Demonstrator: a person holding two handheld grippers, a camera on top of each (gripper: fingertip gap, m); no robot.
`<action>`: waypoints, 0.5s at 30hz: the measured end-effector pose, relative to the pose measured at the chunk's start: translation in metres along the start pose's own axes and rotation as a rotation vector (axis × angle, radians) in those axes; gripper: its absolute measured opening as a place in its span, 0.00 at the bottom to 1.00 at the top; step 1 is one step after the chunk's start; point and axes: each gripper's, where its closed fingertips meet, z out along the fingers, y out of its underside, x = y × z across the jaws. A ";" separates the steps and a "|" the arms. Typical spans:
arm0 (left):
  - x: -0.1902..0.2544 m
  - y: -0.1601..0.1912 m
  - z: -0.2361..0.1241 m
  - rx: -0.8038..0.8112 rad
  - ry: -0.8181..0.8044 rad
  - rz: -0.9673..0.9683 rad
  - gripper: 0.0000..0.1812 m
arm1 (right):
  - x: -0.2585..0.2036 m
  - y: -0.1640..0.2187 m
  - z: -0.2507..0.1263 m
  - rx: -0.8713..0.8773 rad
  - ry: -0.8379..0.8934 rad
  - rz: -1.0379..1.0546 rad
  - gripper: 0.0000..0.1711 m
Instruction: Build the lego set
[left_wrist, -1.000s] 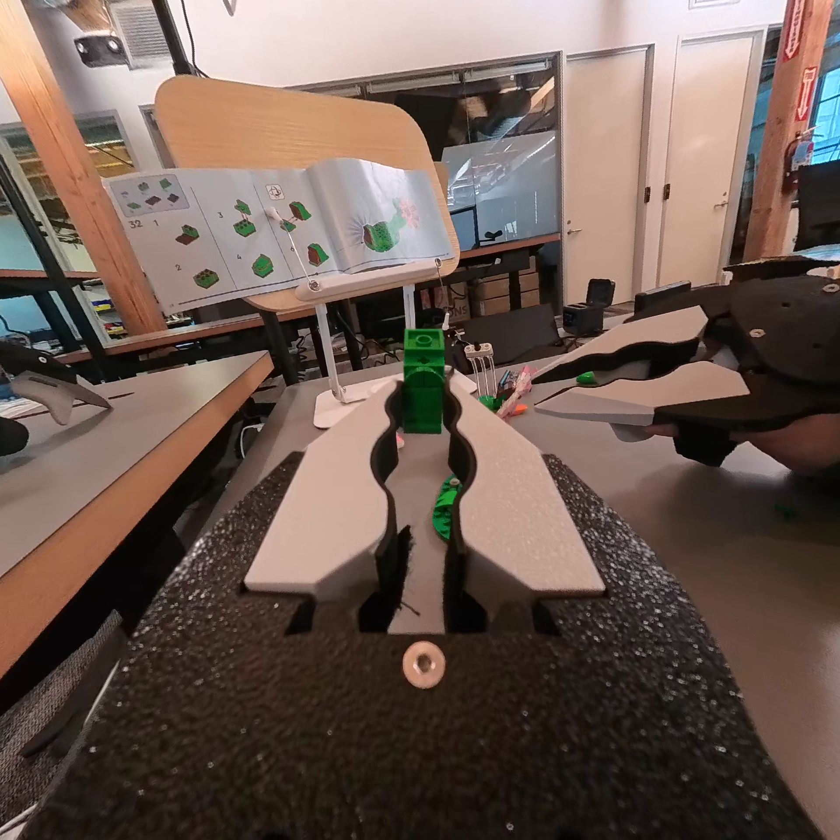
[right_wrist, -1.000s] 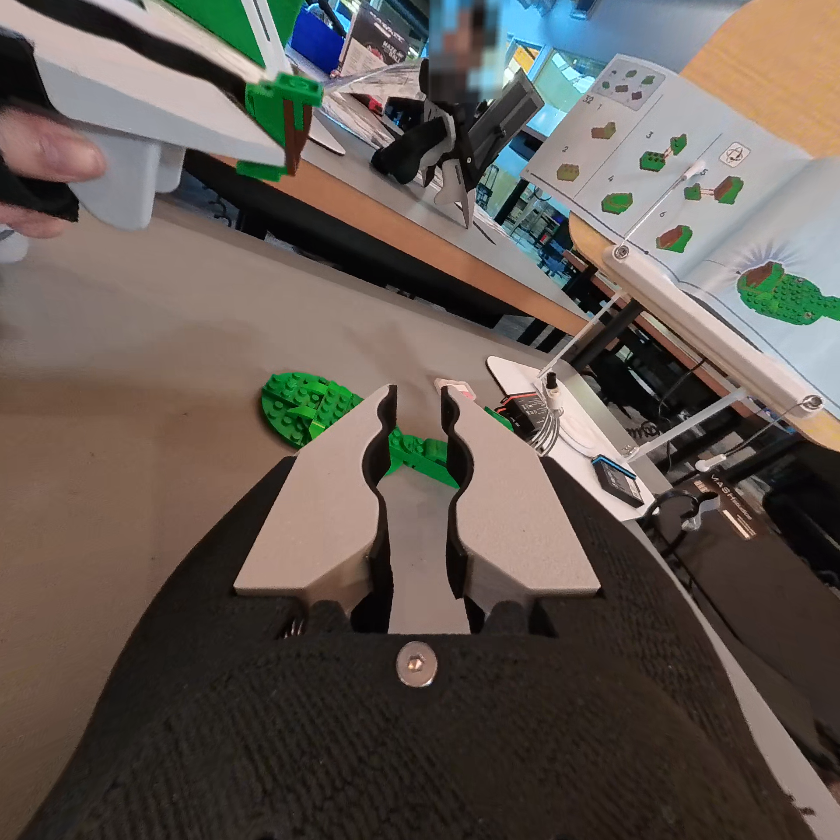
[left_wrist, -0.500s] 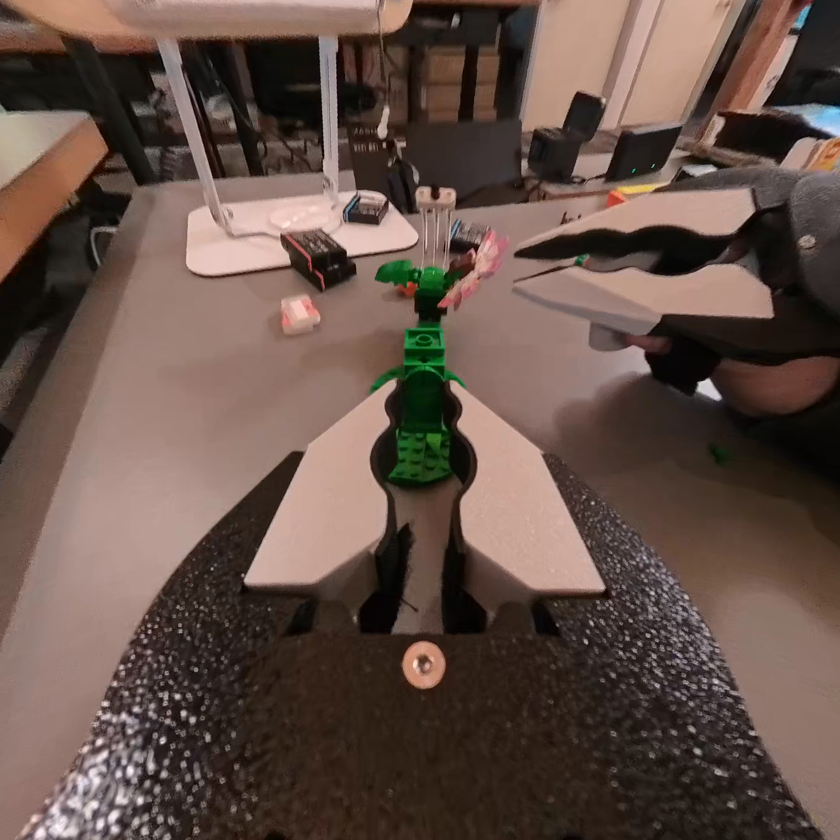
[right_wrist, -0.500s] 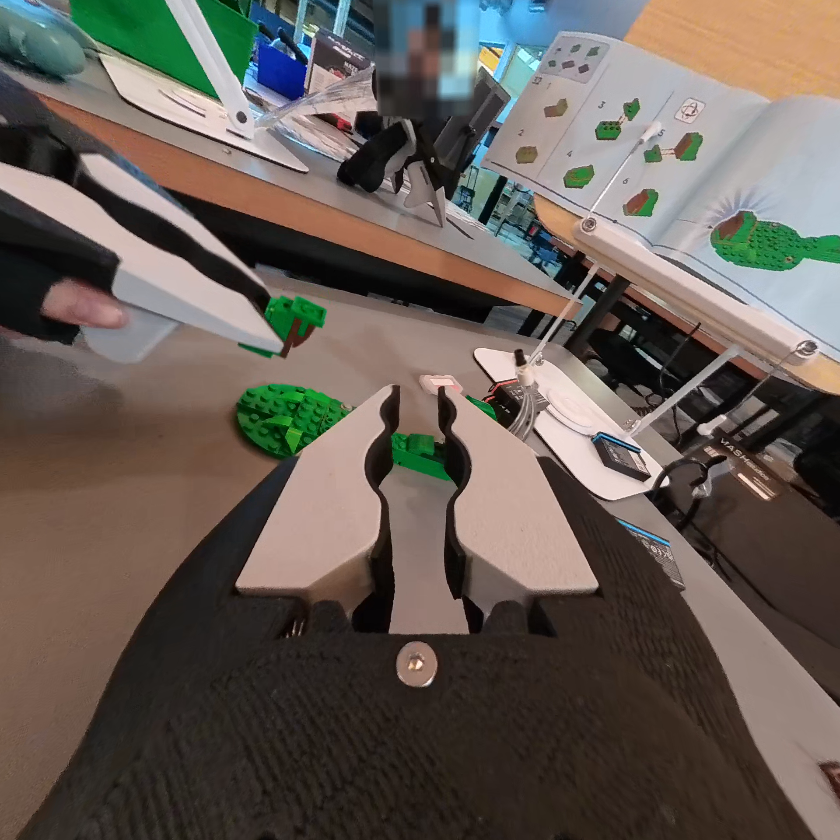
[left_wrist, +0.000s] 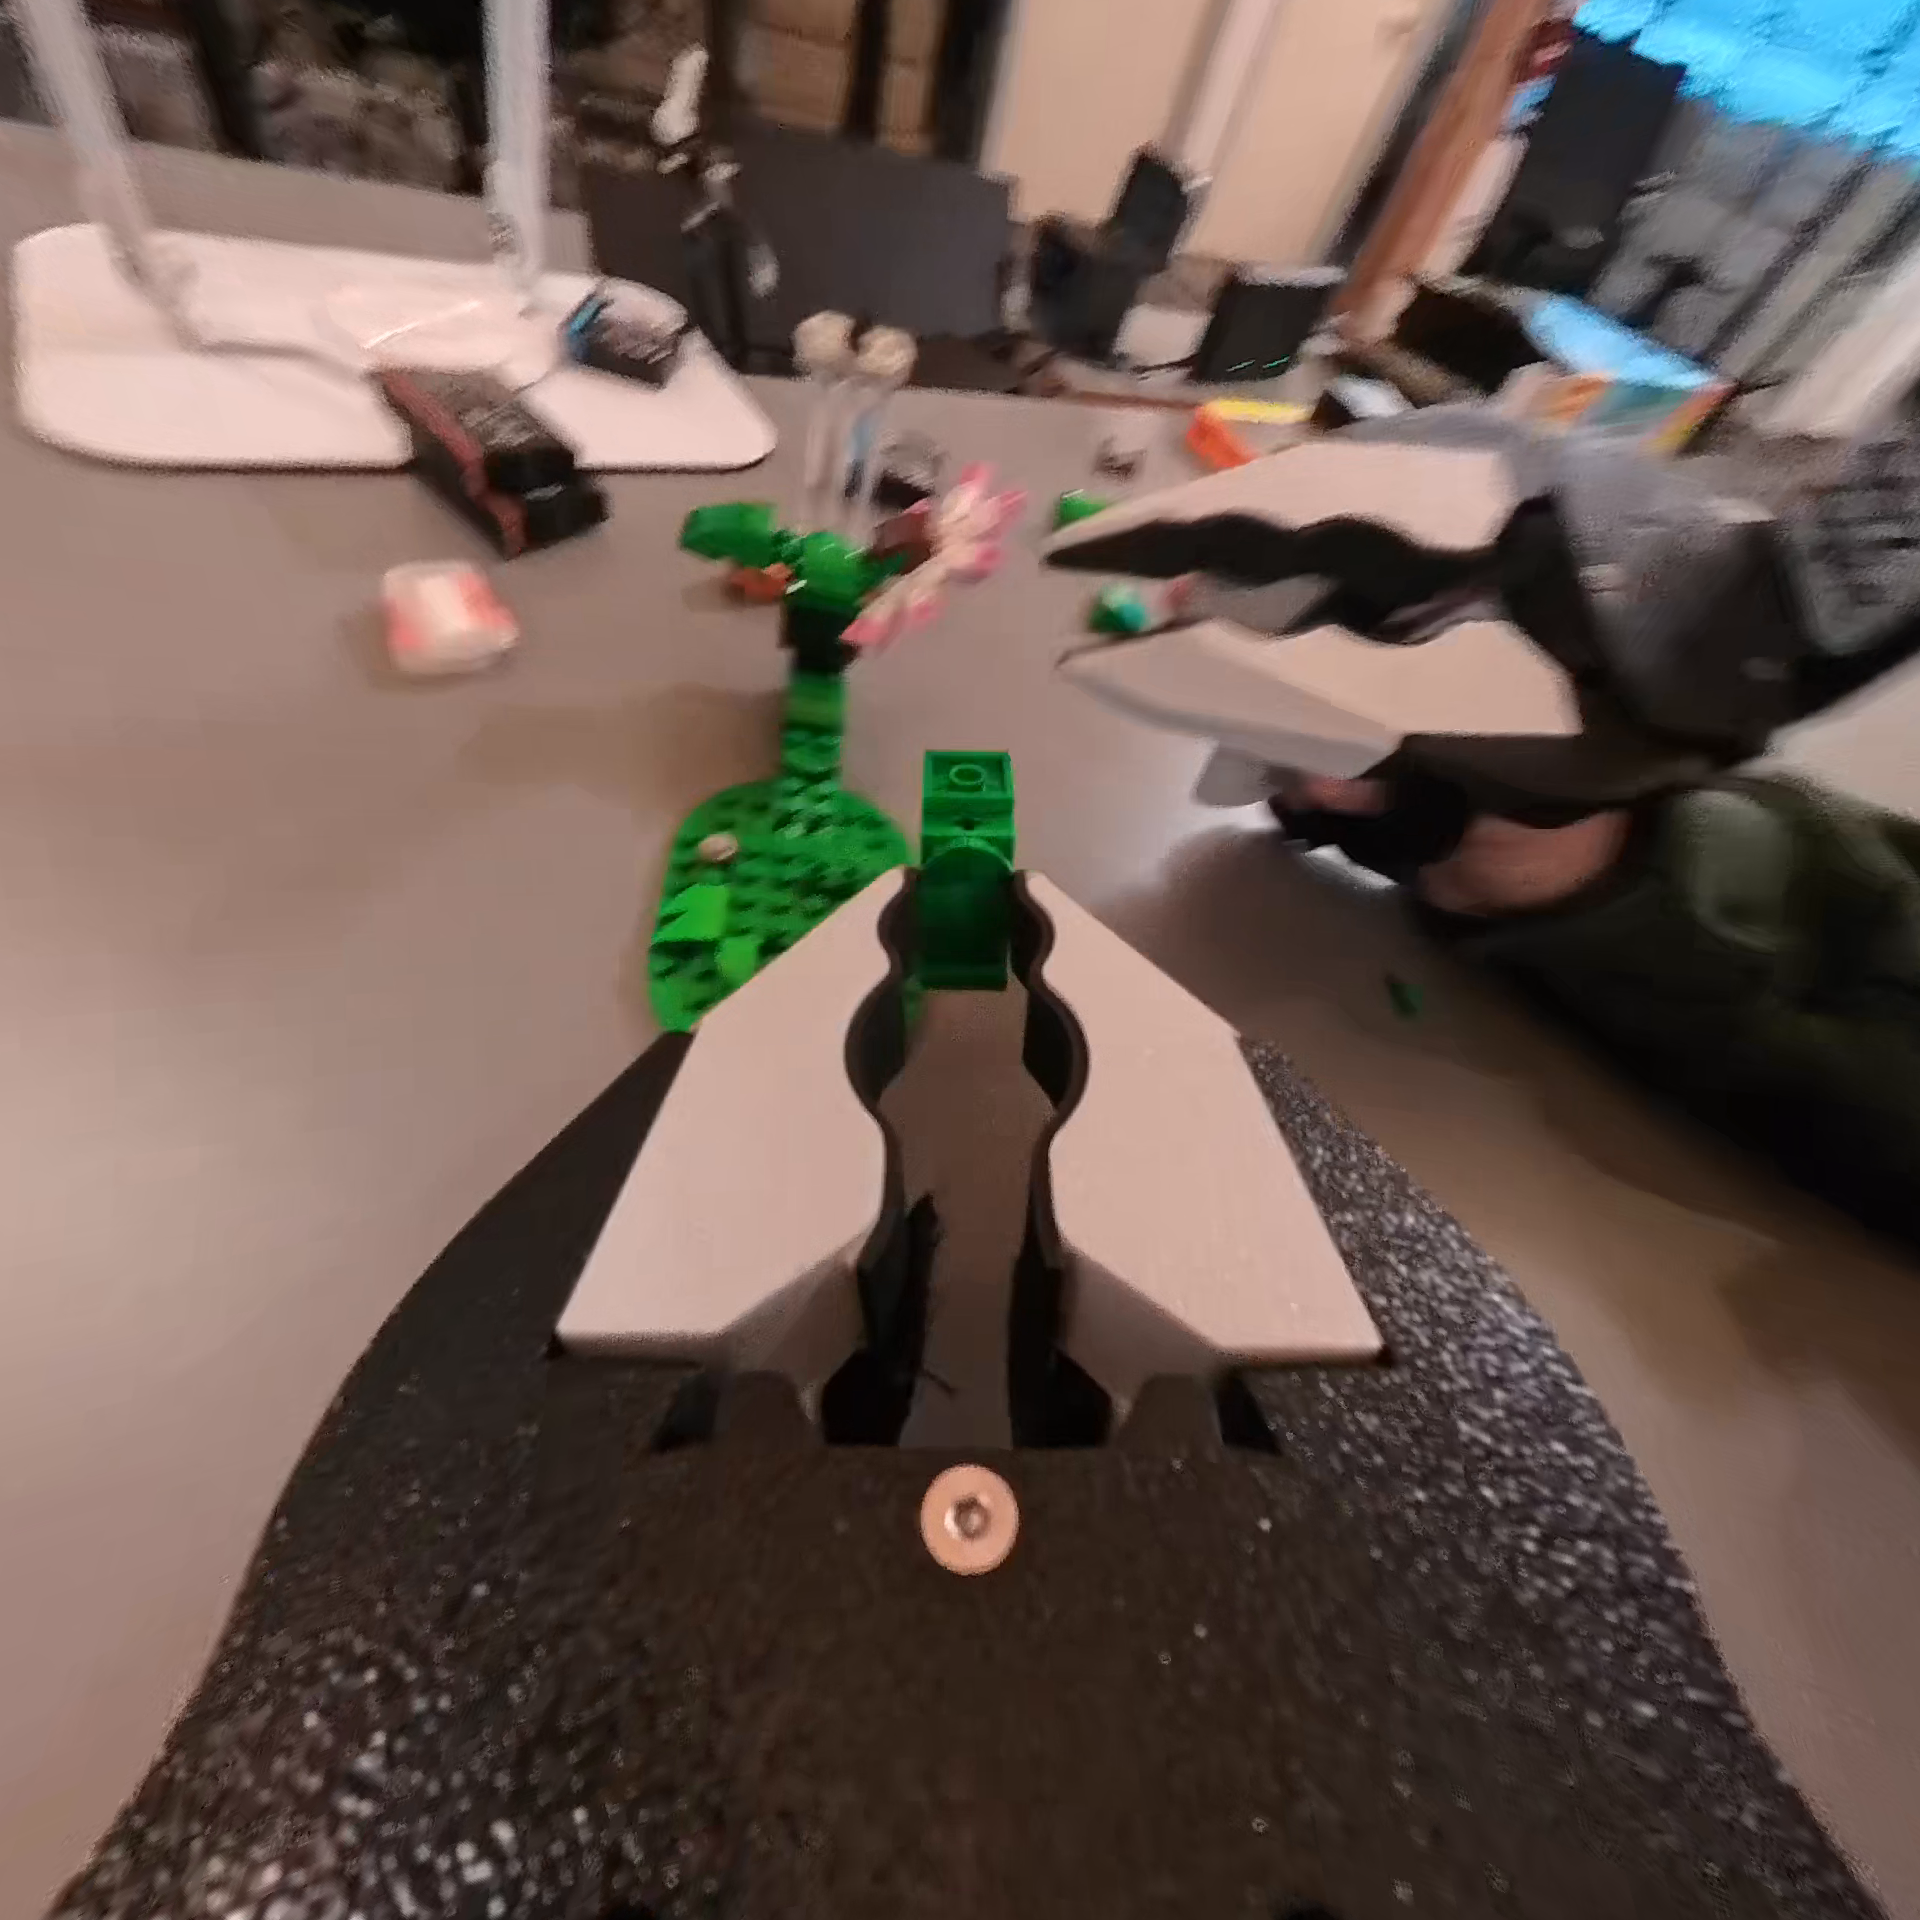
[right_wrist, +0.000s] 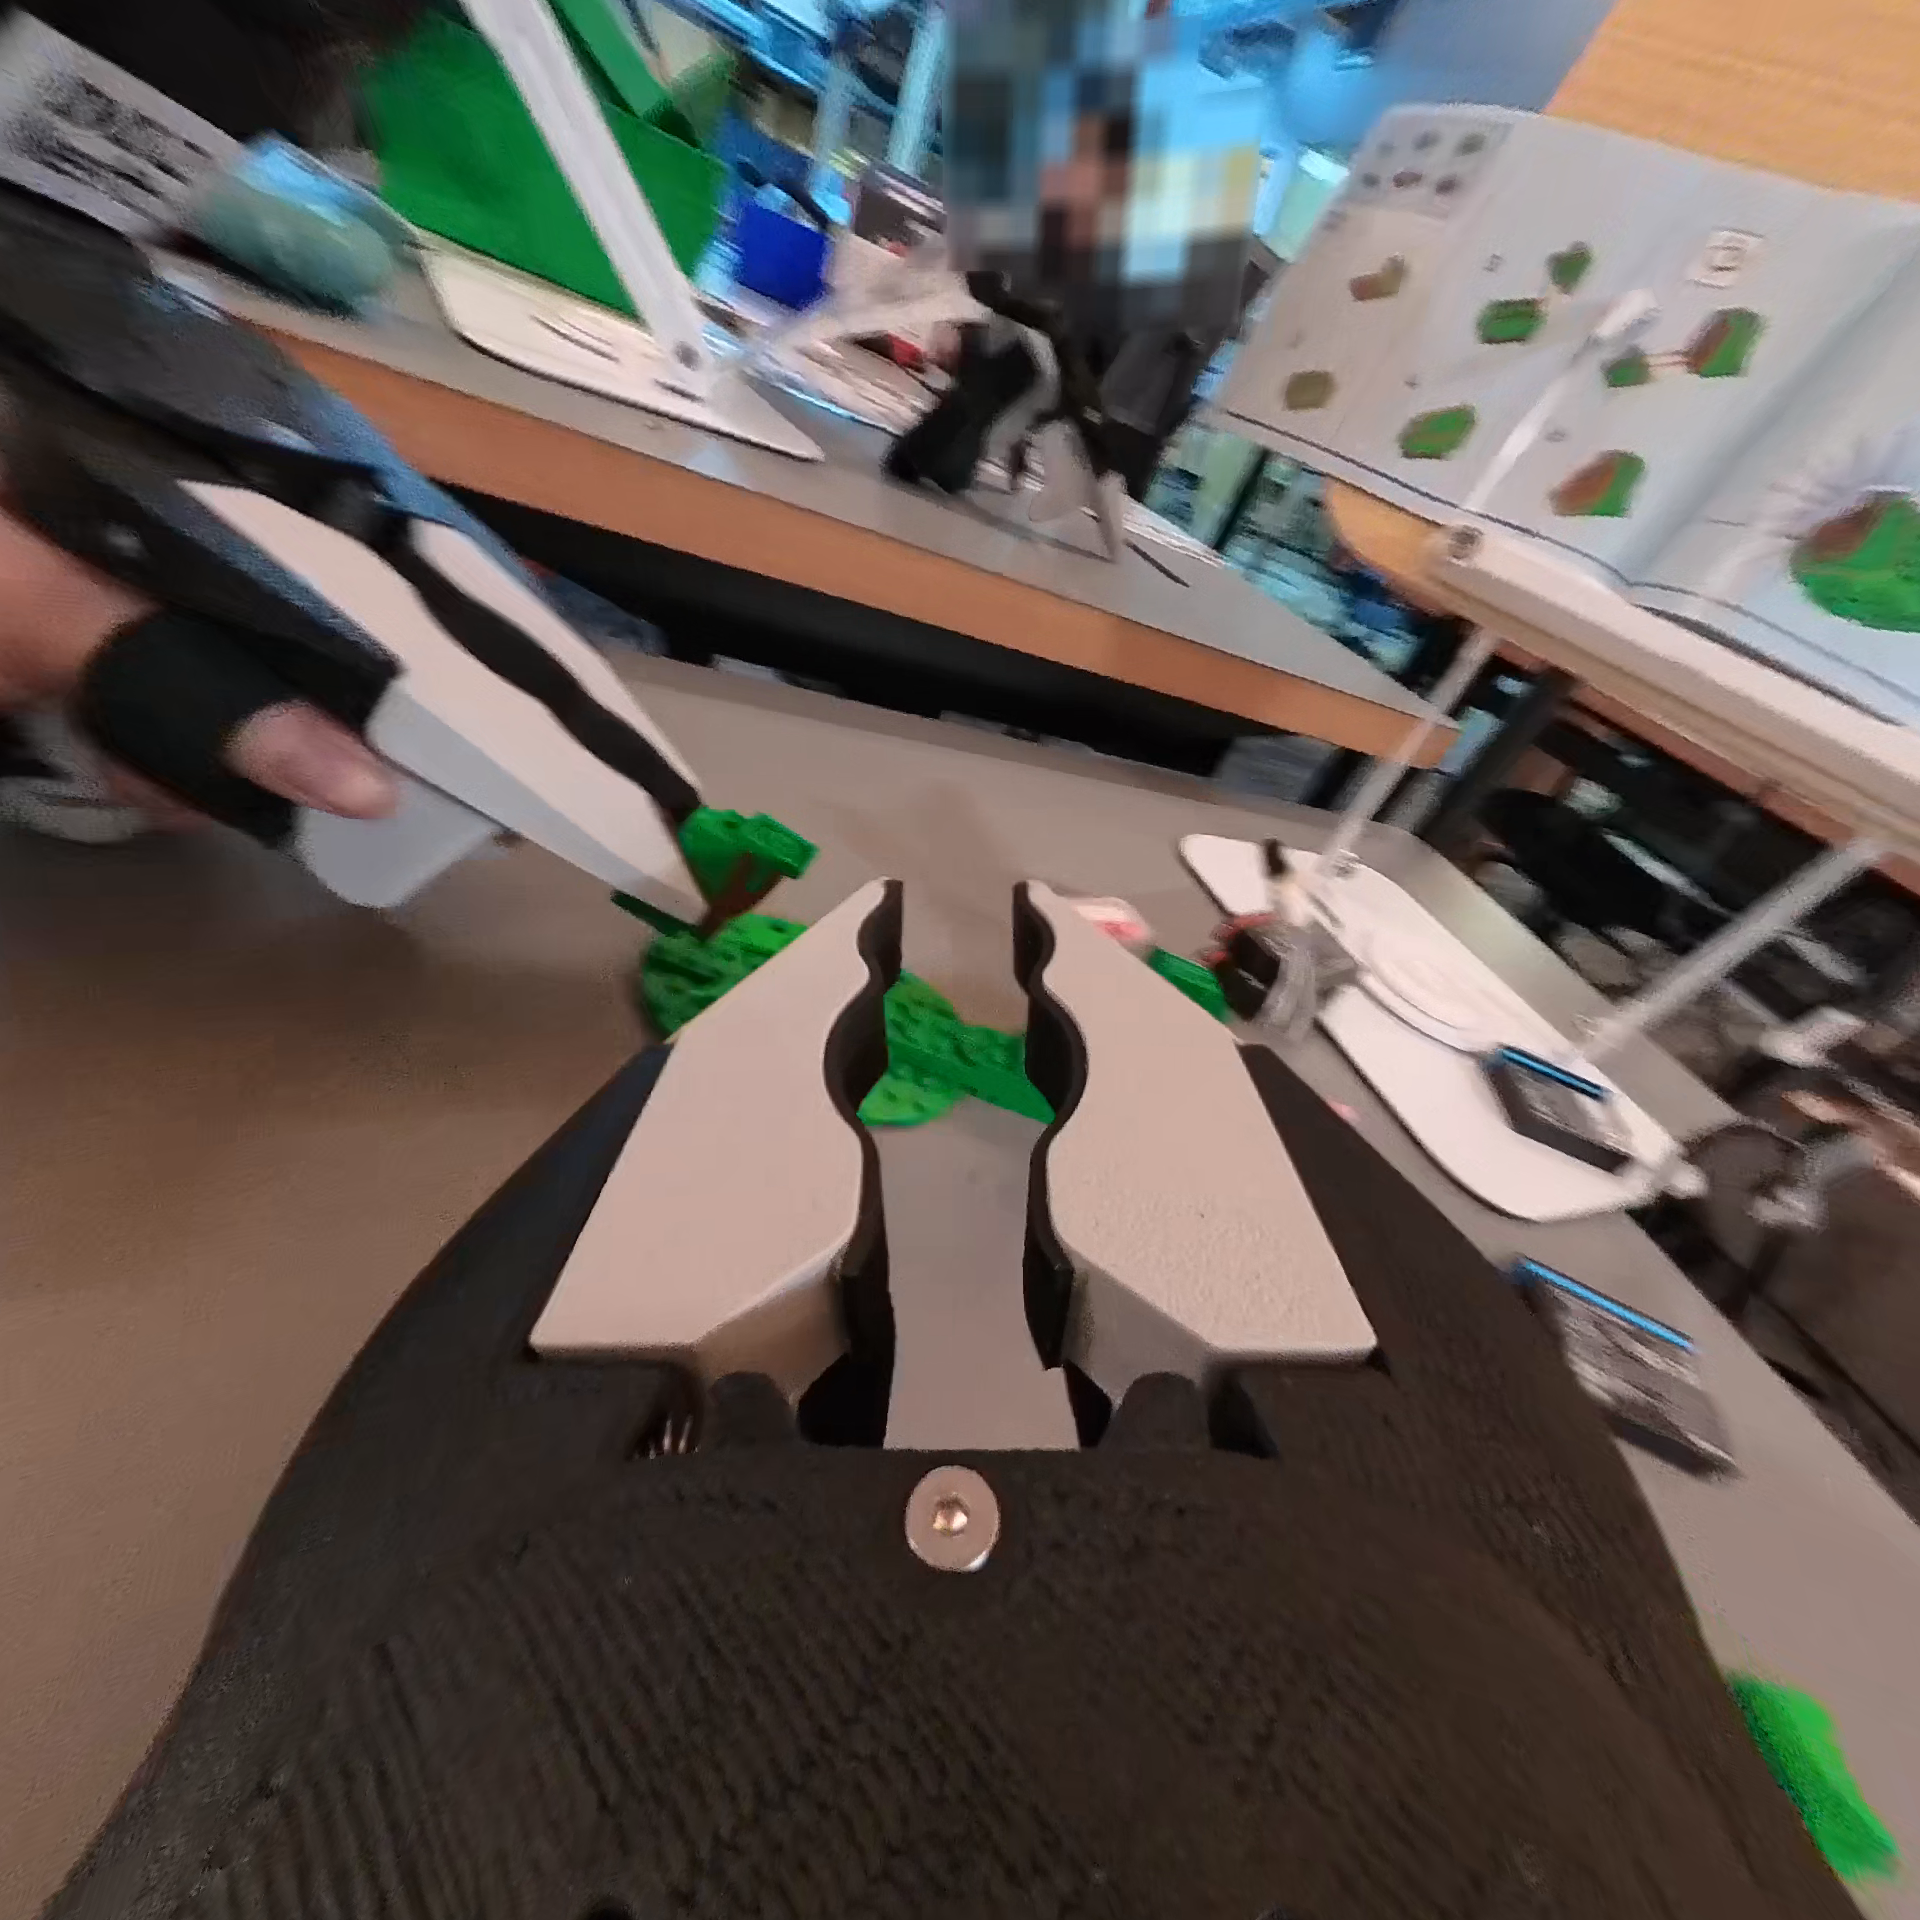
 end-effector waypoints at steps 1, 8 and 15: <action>0.012 -0.005 -0.002 0.029 0.075 0.012 0.07 | -0.009 -0.005 -0.001 0.034 -0.078 0.033 0.12; 0.052 -0.028 -0.027 0.152 0.344 0.026 0.07 | -0.039 -0.048 -0.025 0.278 -0.567 0.523 0.16; 0.066 -0.025 -0.026 0.122 0.401 0.052 0.07 | -0.053 -0.054 -0.033 0.290 -0.734 0.622 0.10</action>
